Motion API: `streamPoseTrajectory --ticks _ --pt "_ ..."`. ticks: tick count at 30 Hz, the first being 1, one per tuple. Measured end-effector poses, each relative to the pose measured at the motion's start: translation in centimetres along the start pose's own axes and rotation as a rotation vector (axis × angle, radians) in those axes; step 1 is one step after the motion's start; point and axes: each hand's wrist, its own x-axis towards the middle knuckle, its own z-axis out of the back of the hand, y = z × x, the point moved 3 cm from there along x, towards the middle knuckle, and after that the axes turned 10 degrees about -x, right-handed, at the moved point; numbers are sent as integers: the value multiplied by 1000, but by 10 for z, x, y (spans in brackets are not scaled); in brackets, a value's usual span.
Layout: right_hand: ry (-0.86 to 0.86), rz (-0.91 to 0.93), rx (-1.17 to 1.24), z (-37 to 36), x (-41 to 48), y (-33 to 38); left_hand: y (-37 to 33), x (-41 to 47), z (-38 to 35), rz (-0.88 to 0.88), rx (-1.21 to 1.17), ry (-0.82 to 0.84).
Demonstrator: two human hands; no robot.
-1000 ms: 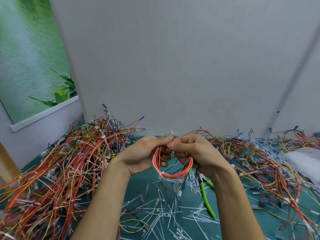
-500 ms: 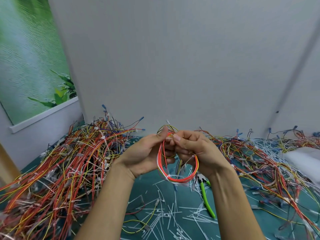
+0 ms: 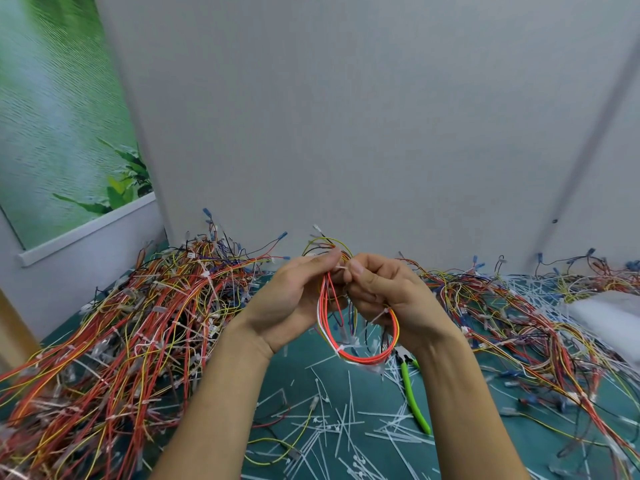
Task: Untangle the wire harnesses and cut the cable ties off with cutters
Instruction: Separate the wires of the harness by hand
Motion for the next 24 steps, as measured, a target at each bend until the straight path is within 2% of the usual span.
streamPoseTrajectory --ticks 7,11,16,21,24 --pt "66 17 4 -1 -3 0 -1 2 -4 -56 -107 -29" --pt "157 -27 -346 3 -12 3 -19 0 9 -201 -218 -129" --pt "228 -165 -647 -2 -17 0 -29 -2 30 -344 -78 -223" --pt "171 -137 -544 -8 -13 1 -21 4 39 -372 29 -311" --pt "120 -152 -582 -8 -11 0 -20 4 45 -388 55 -366"
